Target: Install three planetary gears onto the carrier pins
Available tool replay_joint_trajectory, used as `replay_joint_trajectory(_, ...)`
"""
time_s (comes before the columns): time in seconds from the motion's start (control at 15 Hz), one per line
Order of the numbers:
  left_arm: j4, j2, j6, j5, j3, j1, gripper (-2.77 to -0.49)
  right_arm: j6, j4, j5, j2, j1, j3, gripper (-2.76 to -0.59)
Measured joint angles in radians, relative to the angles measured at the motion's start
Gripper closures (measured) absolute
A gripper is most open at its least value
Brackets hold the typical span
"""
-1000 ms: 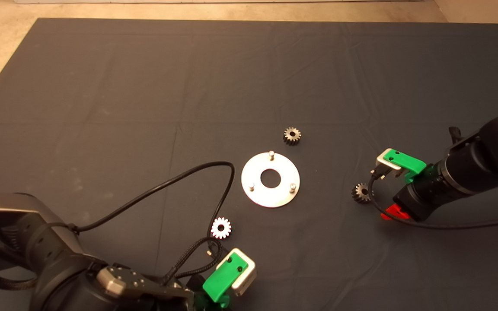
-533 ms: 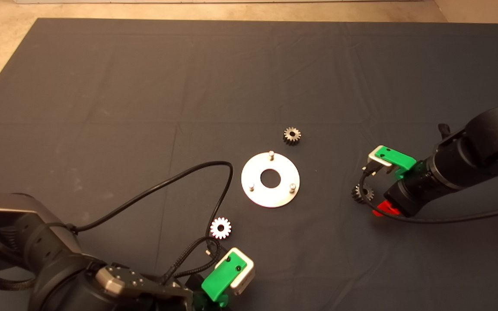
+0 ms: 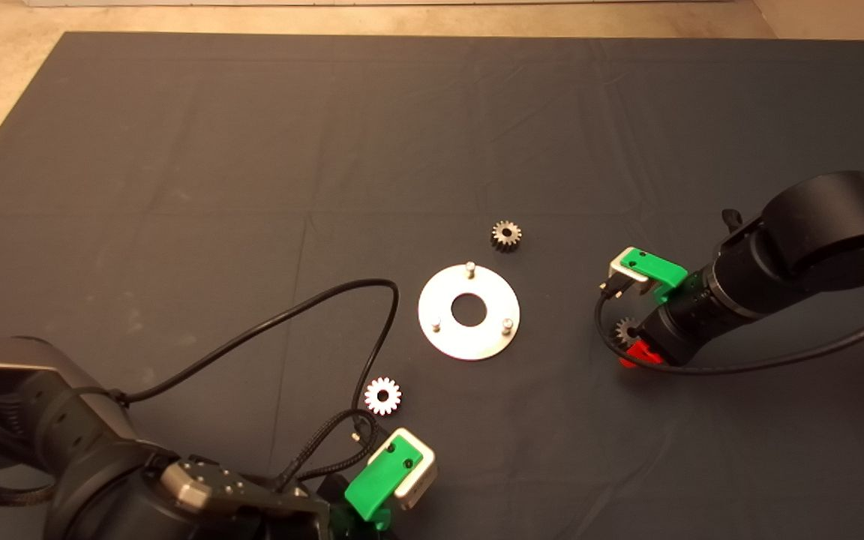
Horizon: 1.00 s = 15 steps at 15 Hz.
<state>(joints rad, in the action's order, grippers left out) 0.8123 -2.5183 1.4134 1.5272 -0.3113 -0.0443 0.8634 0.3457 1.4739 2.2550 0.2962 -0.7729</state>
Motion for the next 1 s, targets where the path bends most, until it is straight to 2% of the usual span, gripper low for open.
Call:
replay_joint_trajectory(0.13,0.0,0.009,-0.006,0.0,0.0,0.0,-2.07,0.0,0.0,0.001,0.0,-0.001,-0.001,-2.02)
replay_joint_trajectory(0.33,0.0,0.014,-0.009,0.0,0.0,0.0,-2.07,-0.002,0.0,0.009,-0.005,-0.021,-0.002,-2.02)
replay_joint_trajectory(0.8,0.0,0.021,-0.01,0.0,0.0,0.0,-2.07,-0.037,0.0,0.01,-0.005,-0.047,-0.042,-2.02)
replay_joint_trajectory(1.0,0.0,0.022,-0.01,0.0,0.0,0.0,-2.07,-0.051,0.001,0.011,-0.005,-0.047,-0.061,-2.02)
